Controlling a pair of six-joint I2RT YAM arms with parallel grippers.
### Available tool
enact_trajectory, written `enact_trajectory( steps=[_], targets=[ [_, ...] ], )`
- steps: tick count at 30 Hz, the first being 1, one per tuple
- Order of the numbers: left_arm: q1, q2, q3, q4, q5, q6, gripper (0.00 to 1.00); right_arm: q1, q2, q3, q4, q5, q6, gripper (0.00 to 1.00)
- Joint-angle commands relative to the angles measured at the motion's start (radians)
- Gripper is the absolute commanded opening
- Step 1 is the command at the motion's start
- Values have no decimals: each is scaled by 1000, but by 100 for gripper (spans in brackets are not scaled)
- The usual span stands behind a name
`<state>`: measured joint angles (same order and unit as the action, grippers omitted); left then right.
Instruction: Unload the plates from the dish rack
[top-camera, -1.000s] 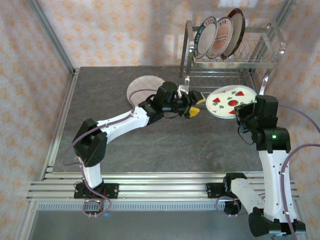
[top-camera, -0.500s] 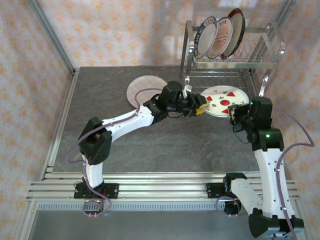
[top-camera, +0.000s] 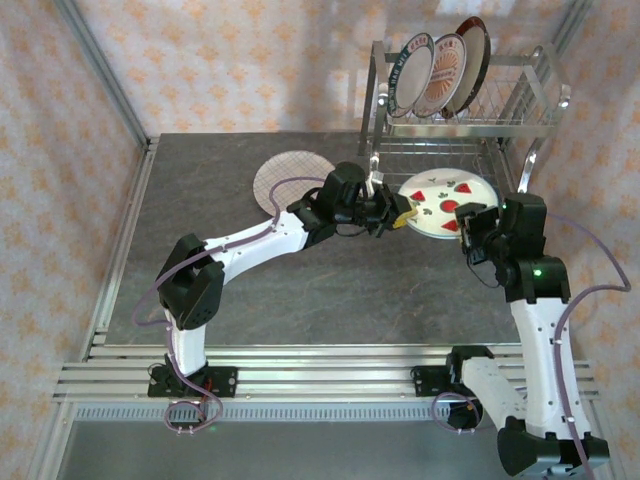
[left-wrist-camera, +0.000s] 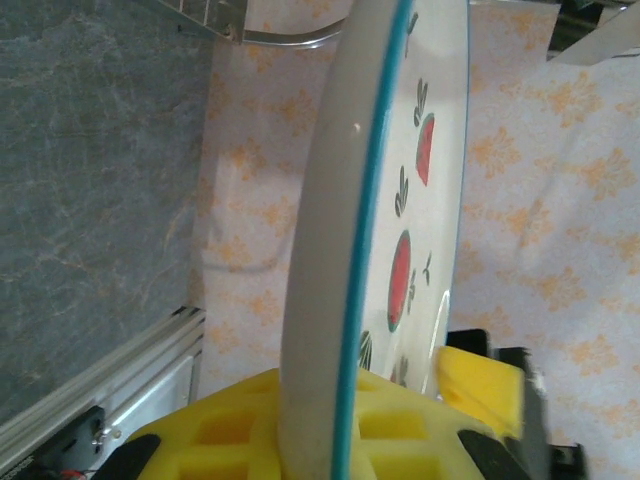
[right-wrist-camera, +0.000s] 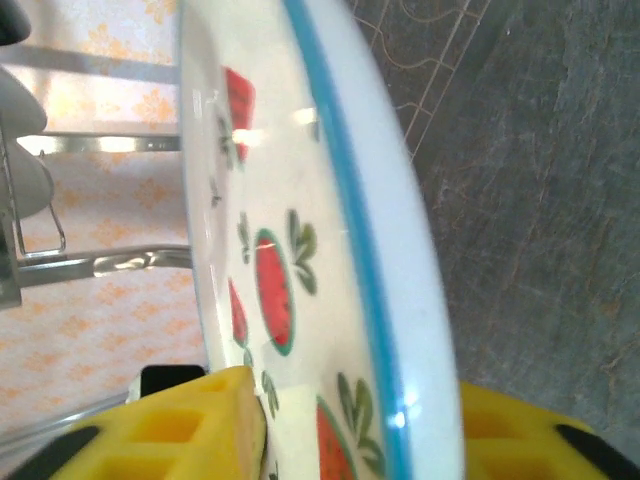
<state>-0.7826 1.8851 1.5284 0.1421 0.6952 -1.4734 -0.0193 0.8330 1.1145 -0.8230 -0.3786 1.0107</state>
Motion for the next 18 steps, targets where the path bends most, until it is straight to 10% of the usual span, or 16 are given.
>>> enact_trajectory(
  steps=[1, 10, 18],
  targets=[
    [17, -62, 41, 23, 4, 130, 0, -1, -21, 104, -38, 88, -113, 58],
    [81, -116, 15, -55, 111, 288, 0, -1, 0, 313, -221, 238, -427, 73],
    [171, -237, -125, -181, 189, 482, 0, 4, 1, 349, -176, 44, -725, 73]
  ],
)
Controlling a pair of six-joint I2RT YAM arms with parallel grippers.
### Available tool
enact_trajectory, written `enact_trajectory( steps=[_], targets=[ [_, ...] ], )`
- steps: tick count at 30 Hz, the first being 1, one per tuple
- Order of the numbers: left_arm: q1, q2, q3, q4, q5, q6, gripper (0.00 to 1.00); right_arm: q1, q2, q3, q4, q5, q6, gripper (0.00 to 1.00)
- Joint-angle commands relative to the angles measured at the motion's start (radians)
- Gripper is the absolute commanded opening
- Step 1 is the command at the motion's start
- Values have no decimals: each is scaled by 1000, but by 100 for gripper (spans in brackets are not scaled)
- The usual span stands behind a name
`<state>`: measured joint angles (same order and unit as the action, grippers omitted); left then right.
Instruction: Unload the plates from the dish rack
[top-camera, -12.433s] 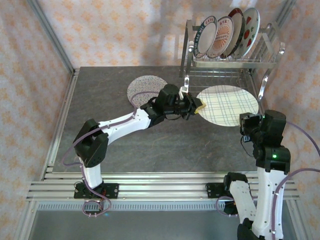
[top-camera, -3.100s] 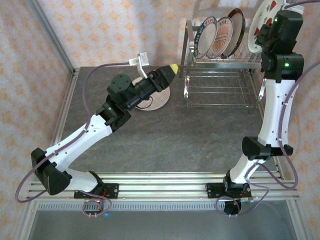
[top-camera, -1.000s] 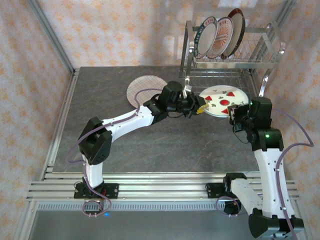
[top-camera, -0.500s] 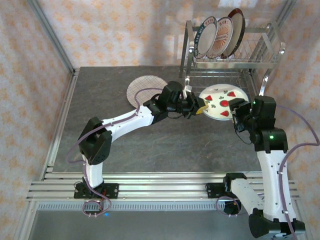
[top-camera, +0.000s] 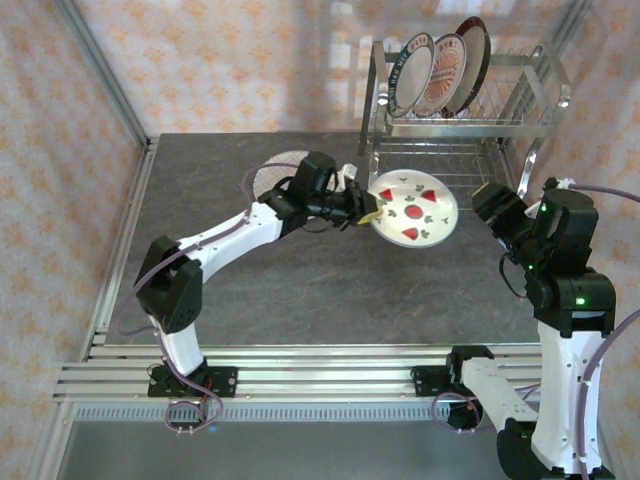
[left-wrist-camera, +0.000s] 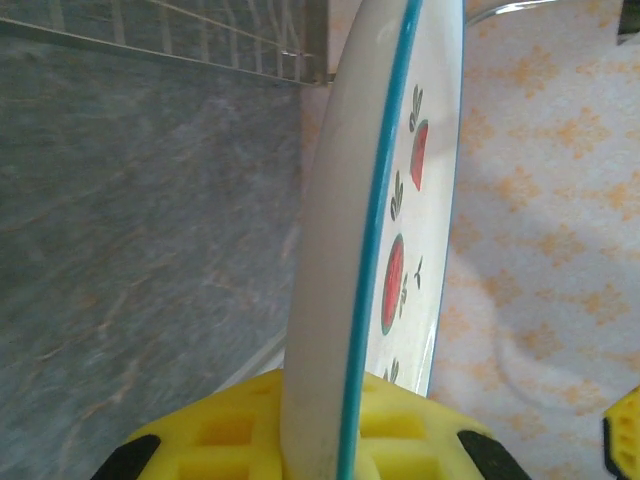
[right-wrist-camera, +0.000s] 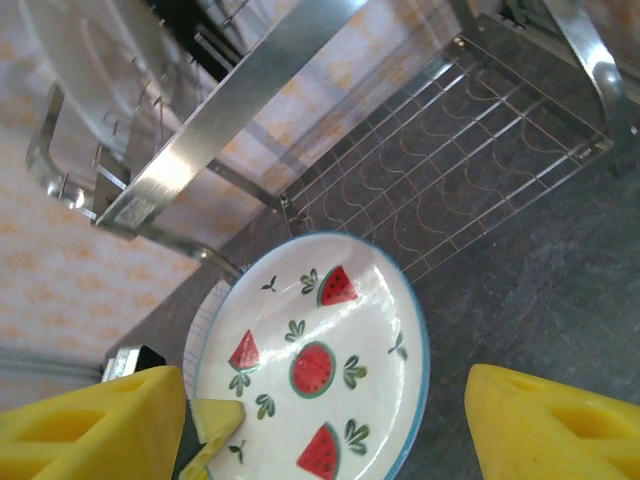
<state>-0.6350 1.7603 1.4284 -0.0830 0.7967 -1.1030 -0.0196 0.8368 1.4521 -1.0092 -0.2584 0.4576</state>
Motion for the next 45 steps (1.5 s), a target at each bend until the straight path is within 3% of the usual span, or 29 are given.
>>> enact_trajectory(
  steps=[1, 6, 11, 23, 28, 34, 45],
  targets=[
    [35, -132, -62, 49, 96, 124, 0, 6, -10, 3, 27, -108, -203, 73],
    [96, -219, -252, 119, 110, 146, 0, 20, -1, -31, 19, -214, -307, 74],
    [145, -290, -488, 316, 88, 82, 0, 100, -4, -100, 18, -190, -342, 73],
    [256, -453, -835, 413, 12, 127, 0, 490, 88, -172, 124, 29, -306, 73],
    [290, -475, -890, 410, -9, 157, 0, 548, 124, -170, 170, 0, -334, 73],
    [328, -474, -917, 380, -16, 199, 0, 577, 130, -196, 242, -124, -396, 73],
    [363, -425, -927, 368, -17, 250, 0, 603, 113, -240, 295, -107, -421, 73]
  ],
)
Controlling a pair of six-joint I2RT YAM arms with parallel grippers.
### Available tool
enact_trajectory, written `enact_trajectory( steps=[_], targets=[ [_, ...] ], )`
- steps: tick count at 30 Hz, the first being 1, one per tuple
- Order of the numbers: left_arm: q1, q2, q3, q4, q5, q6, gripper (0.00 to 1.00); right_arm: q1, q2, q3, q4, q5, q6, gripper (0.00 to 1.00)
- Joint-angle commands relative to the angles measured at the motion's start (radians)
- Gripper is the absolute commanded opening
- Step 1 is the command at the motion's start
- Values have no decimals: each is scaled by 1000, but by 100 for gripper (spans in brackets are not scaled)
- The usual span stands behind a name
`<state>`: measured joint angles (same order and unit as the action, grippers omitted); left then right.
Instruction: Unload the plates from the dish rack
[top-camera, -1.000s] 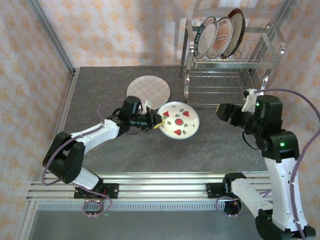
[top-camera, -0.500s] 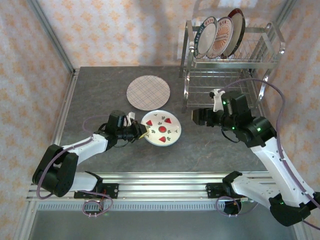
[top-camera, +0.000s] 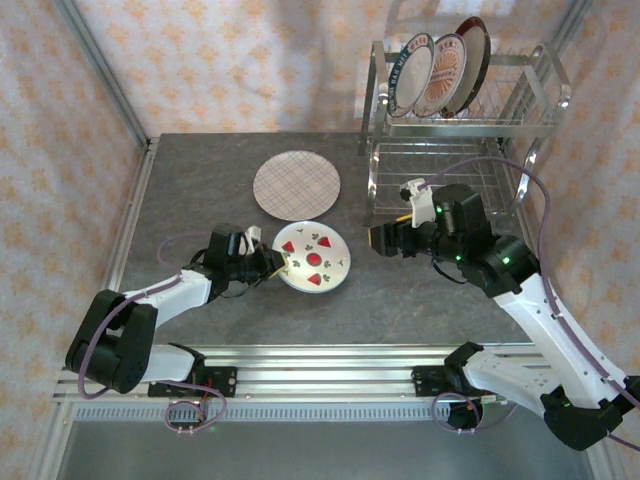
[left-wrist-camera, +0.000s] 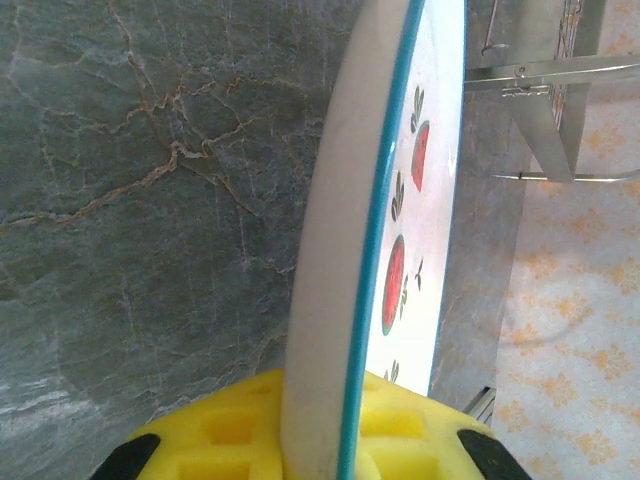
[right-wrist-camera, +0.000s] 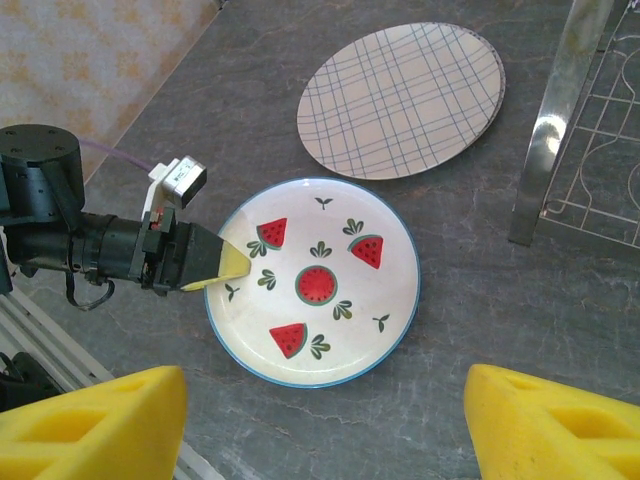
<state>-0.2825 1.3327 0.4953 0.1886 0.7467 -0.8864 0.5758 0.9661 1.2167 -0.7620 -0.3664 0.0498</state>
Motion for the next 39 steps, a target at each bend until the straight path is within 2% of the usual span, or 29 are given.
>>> enact_trajectory(
  steps=[1, 10, 17, 25, 32, 39],
  targets=[
    [14, 12, 8, 101, 34, 33, 0, 7, -15, -7, 51, 0, -11, 73],
    [14, 78, 4, 142, 43, 32, 0, 22, -3, -20, 72, -6, -8, 73],
    [15, 119, -3, 114, 42, 61, 0, 22, 16, -16, 72, -9, -5, 73],
    [14, 134, -5, 29, -1, 115, 32, 21, 40, 9, 62, 2, -6, 73],
    [14, 128, 21, -98, -39, 177, 41, 22, 38, 13, 56, 35, -4, 73],
    [14, 131, 43, -184, -84, 205, 42, 22, 39, 31, 52, 122, 3, 73]
  ],
)
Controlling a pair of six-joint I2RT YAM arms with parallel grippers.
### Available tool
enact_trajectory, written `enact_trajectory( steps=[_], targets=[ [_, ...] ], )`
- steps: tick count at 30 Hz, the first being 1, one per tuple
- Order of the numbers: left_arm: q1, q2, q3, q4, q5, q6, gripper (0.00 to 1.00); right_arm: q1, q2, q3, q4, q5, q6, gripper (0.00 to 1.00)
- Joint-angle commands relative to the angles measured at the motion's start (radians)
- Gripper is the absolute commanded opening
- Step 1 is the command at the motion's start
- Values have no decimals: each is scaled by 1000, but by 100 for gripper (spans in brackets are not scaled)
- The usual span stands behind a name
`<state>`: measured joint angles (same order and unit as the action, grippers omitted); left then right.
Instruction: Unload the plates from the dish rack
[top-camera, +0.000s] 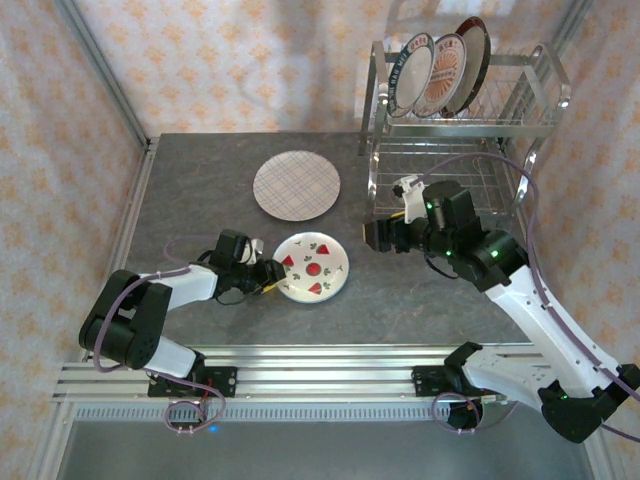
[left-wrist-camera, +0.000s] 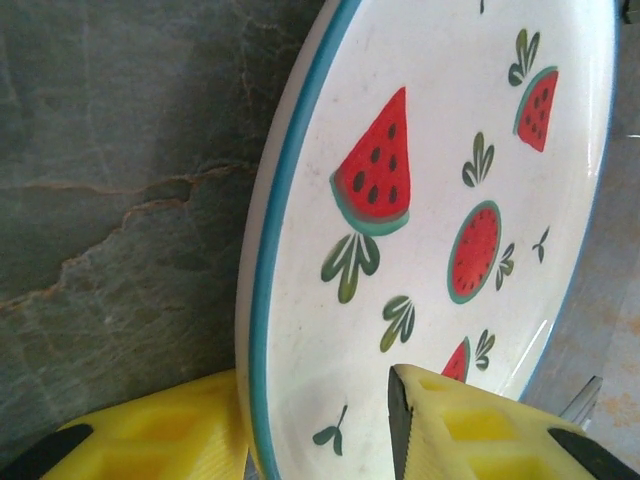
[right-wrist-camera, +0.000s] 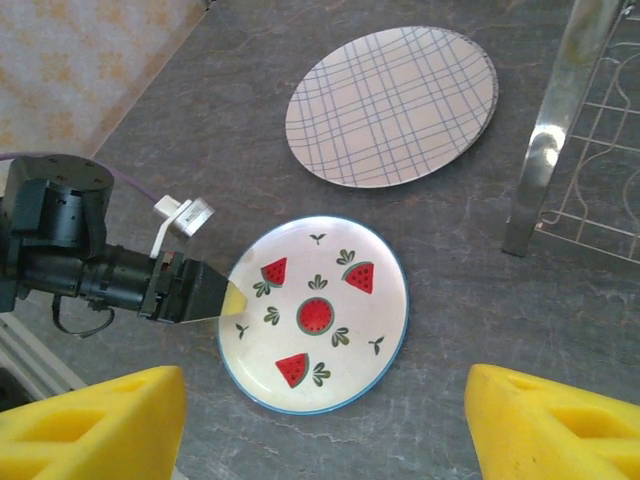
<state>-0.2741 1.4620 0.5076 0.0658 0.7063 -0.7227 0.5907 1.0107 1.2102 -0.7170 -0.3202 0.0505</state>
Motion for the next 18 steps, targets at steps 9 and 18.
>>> enact_trajectory(
  steps=[9, 18],
  targets=[
    [1, -100, 133, -376, -206, 104, 59, 7, -46, 191, -48, 583, 18, 70],
    [-14, -236, 416, -768, -470, 35, 71, -156, 146, 582, -149, 795, -52, 68]
  ],
)
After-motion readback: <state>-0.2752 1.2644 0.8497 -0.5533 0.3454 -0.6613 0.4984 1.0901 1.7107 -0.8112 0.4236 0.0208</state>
